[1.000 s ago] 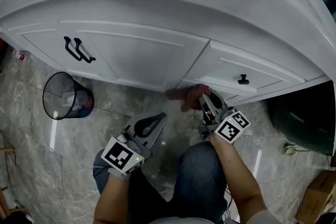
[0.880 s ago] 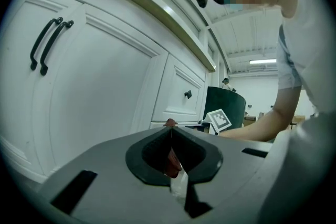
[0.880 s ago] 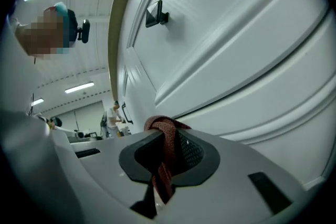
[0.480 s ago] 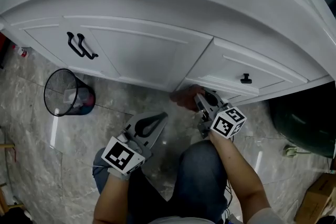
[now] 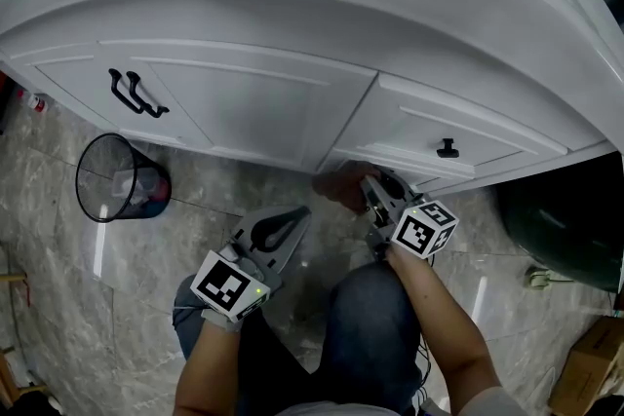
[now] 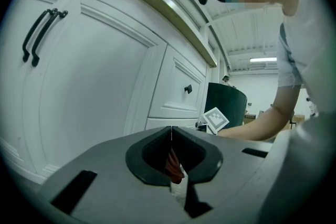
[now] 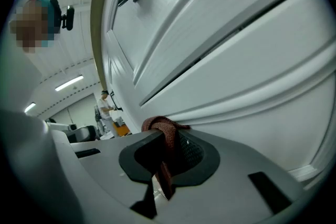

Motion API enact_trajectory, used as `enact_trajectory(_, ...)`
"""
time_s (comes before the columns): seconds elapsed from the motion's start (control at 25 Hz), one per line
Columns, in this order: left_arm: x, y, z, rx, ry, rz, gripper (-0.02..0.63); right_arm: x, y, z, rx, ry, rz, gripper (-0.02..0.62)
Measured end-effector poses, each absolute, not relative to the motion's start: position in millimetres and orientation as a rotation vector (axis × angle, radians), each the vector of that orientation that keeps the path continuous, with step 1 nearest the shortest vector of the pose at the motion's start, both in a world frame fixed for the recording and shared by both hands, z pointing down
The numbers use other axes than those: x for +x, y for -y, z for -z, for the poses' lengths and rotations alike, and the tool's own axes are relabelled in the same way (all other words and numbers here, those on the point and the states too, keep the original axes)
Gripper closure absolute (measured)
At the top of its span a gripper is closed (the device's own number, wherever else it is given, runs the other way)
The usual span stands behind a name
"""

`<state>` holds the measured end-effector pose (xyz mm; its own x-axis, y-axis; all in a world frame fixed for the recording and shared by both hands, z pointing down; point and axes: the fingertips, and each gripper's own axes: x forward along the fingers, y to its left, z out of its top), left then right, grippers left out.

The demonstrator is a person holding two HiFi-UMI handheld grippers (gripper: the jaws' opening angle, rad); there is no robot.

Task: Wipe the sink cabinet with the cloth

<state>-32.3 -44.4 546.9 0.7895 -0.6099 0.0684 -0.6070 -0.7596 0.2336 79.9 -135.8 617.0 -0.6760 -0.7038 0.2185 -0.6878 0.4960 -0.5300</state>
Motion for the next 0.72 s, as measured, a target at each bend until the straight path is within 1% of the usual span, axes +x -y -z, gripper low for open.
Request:
enact_trajectory(0.28, -18.0, 51.2, -550.5, 2.730, 0.902, 0.042, 0.594, 105.8, 133.9, -616.2, -1.307, -2.633, 0.998, 0.549)
enact_trajectory(0.72, 2.6, 52.8, -549.9, 2.730, 0.842, 0.075, 0.594, 170.4, 128.0, -619.8, -1.459, -2.373, 1.132, 0.549)
